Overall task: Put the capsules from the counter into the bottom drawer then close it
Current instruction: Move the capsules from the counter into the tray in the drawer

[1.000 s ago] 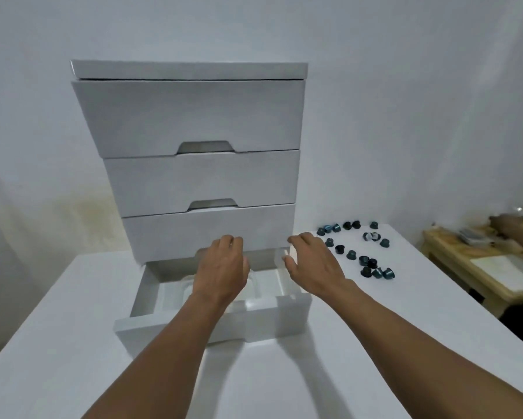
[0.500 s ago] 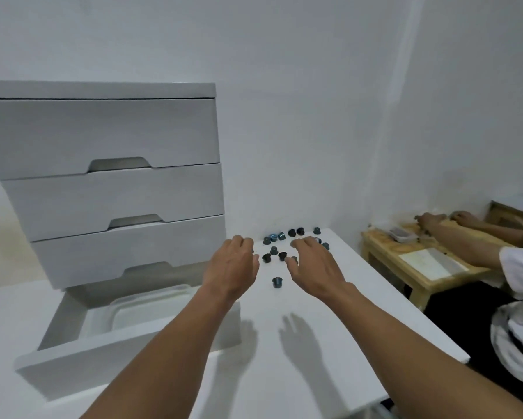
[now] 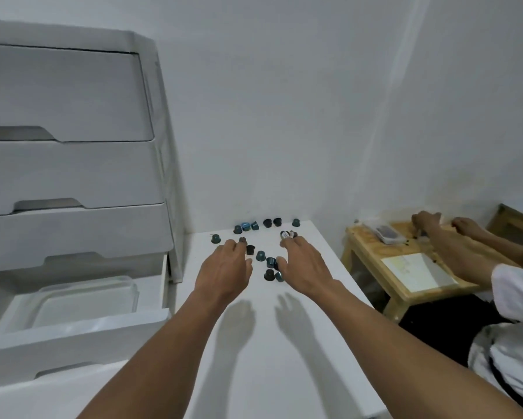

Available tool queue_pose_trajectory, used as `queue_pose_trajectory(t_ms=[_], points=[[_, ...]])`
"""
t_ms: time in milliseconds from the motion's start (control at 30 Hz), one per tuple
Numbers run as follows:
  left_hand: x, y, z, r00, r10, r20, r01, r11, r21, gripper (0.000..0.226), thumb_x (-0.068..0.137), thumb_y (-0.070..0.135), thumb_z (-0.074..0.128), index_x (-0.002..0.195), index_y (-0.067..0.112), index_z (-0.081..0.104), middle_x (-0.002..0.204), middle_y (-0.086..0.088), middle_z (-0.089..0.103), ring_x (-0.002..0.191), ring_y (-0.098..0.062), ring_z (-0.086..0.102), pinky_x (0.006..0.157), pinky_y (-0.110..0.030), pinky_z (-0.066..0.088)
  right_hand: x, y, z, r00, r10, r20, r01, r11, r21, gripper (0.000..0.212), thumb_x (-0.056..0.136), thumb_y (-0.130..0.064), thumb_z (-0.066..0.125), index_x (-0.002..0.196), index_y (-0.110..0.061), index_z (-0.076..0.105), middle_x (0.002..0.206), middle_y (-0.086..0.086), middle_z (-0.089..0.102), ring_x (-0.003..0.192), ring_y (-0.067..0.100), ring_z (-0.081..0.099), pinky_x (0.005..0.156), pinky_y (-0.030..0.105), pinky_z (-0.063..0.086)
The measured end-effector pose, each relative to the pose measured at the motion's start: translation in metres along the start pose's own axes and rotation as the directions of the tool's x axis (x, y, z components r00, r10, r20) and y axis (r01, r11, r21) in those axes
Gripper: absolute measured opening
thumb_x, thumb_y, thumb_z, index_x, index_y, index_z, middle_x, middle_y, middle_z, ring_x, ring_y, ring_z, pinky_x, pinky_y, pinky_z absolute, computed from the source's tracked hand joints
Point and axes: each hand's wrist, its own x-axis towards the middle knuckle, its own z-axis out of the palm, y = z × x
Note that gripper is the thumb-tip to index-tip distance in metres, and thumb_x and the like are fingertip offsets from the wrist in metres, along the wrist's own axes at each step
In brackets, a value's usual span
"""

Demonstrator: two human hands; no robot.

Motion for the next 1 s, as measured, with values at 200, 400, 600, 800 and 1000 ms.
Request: queue_pose_trajectory(t_ms=[200, 400, 600, 800, 1000], points=[[0.038, -0.018, 0.045, 0.993, -0.051, 0.104, 0.045, 0.997, 0.055, 0.031, 0.096, 0.030, 0.041, 0.117, 0.011, 0.053, 0.118, -0.006, 0.054, 0.100, -0.026, 0.057, 0.072, -0.034, 0.046, 0.049, 0.024, 0.045, 0.995, 0.026, 0.093, -0.030, 0.999, 0.038, 0.034, 0.092, -0.018, 0.047, 0.125, -0.010, 0.051, 0.125, 0.011, 0.051, 0.111, 0.029, 0.052, 0.089, 0.033, 0.041], [0.089, -0.055, 0.105, 0.955, -0.114, 0.274, 0.095, 0.992, 0.081, 0.030, 0.097, 0.029, 0.041, 0.118, 0.009, 0.049, 0.120, -0.009, 0.050, 0.102, -0.029, 0.055, 0.074, -0.037, 0.045, 0.108, 0.044, 0.105, 0.968, 0.104, 0.230, -0.121, 0.991, 0.060, 0.036, 0.090, -0.015, 0.046, 0.125, -0.014, 0.050, 0.119, 0.010, 0.052, 0.106, 0.030, 0.054, 0.084, 0.031, 0.041], [0.115, -0.079, 0.170, 0.891, -0.144, 0.430, 0.126, 0.990, 0.071, 0.027, 0.096, 0.028, 0.042, 0.113, 0.008, 0.049, 0.115, -0.010, 0.049, 0.101, -0.030, 0.052, 0.070, -0.037, 0.043, 0.139, 0.067, 0.165, 0.940, 0.165, 0.300, -0.186, 0.982, 0.042, 0.028, 0.086, -0.007, 0.044, 0.112, -0.006, 0.054, 0.113, 0.013, 0.052, 0.101, 0.034, 0.055, 0.081, 0.037, 0.047], [0.120, -0.092, 0.213, 0.800, -0.234, 0.552, 0.229, 0.970, 0.079, 0.031, 0.095, 0.031, 0.044, 0.119, 0.012, 0.046, 0.118, -0.009, 0.045, 0.104, -0.028, 0.051, 0.076, -0.038, 0.047, 0.160, 0.082, 0.198, 0.873, 0.217, 0.436, -0.247, 0.969, 0.012, 0.023, 0.090, -0.010, 0.043, 0.111, -0.008, 0.051, 0.119, 0.014, 0.046, 0.091, 0.034, 0.056, 0.072, 0.032, 0.039], [0.122, -0.110, 0.238, 0.733, -0.242, 0.636, 0.276, 0.960, 0.047, 0.026, 0.099, 0.029, 0.039, 0.117, 0.013, 0.049, 0.119, -0.011, 0.042, 0.096, -0.033, 0.057, 0.079, -0.039, 0.051, 0.178, 0.075, 0.223, 0.842, 0.205, 0.499, -0.242, 0.970, 0.011, 0.026, 0.090, -0.006, 0.045, 0.115, -0.004, 0.049, 0.123, 0.016, 0.039, 0.094, 0.037, 0.055, 0.076, 0.036, 0.046]])
